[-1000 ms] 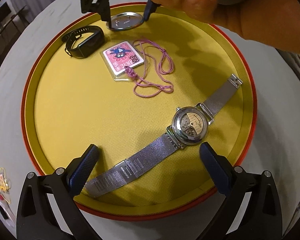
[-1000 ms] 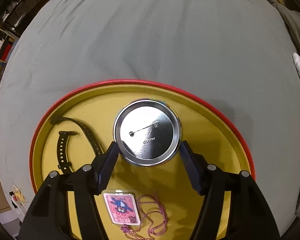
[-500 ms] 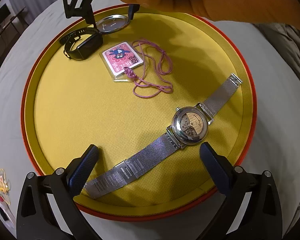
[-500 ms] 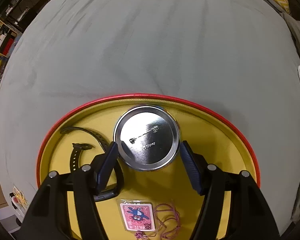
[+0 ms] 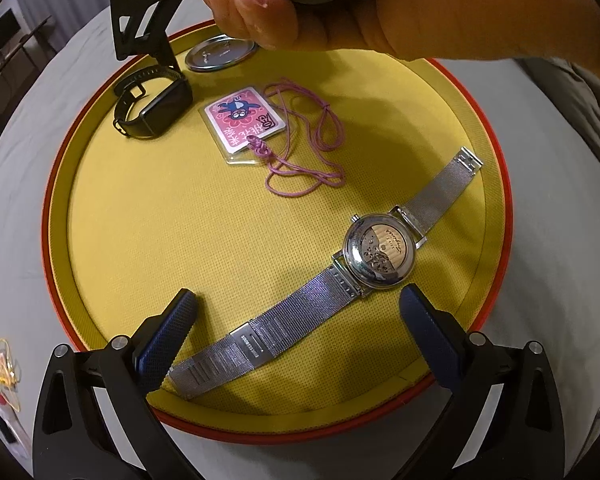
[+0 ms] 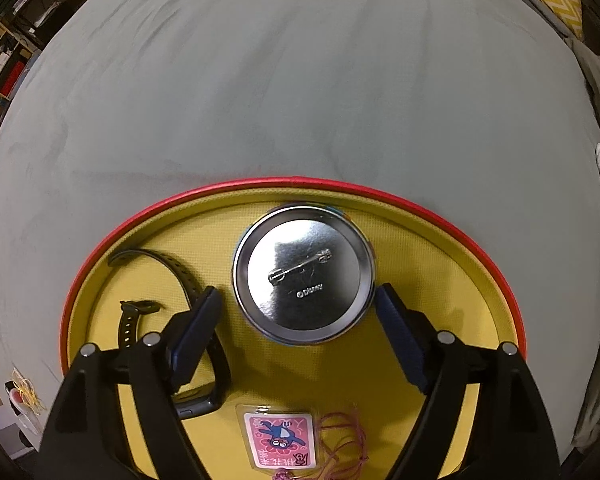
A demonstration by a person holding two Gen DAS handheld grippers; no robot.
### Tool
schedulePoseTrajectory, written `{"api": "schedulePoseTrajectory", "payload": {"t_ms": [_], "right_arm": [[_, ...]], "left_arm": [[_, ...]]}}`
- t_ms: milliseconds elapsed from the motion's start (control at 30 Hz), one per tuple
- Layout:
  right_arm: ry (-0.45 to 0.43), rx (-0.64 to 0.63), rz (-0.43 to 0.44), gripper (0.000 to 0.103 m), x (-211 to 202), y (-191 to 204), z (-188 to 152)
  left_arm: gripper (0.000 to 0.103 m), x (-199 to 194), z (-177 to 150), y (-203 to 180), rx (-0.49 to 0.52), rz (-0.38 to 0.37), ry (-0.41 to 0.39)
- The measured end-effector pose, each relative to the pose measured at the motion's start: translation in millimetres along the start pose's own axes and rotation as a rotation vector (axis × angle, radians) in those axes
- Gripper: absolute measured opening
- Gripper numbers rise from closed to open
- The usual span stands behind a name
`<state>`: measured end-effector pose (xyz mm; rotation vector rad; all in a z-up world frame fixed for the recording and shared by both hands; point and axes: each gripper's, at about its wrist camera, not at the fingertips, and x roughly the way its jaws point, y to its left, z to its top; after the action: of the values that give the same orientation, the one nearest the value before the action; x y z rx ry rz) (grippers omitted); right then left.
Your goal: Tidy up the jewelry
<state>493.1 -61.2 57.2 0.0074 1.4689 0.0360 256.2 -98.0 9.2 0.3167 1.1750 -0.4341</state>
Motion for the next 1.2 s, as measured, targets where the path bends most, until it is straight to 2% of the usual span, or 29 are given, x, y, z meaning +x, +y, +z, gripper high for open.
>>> {"api": "schedulePoseTrajectory", "payload": {"t_ms": [167,500,800,933,967,1033,1100,1200], "right_arm": [[0.0,0.018,0.001,0.068,-5,-5,-2],[-0.012,0.053,-0.008,0.067,-6,-12,-9],[-0.018,0.052,-0.007,0.063,0,-17,-24],[-0.019,0.051,-0.01,0.058,0,-11,-24],[-0.018,0.054,-0.007,0.056,-11,-19,-20],[-0.017,0.061,0.001,0.053,-3,-18,-25],[-0.015,0.064,-0.009,0.039,-2,-19,-26],[-0.017,0.061,-0.013,0.036,-3,-16,-28]], "left_arm": [[0.098,-1,1,0,0.02,-0.006,-0.003],[0.095,-9,-6,-2,0.036,-0.017,-0.021],[0.071,-14,-7,4,0.053,-0.021,-0.032],[0.052,-19,-11,0,0.08,-0.036,-0.039],[0.047,-20,-11,-1,0.083,-0.037,-0.041],[0.043,-22,-14,-1,0.081,-0.048,-0.044],[0.041,-24,-16,4,0.07,-0.073,-0.048],[0.039,-25,-17,13,0.044,-0.111,-0.049]]}}
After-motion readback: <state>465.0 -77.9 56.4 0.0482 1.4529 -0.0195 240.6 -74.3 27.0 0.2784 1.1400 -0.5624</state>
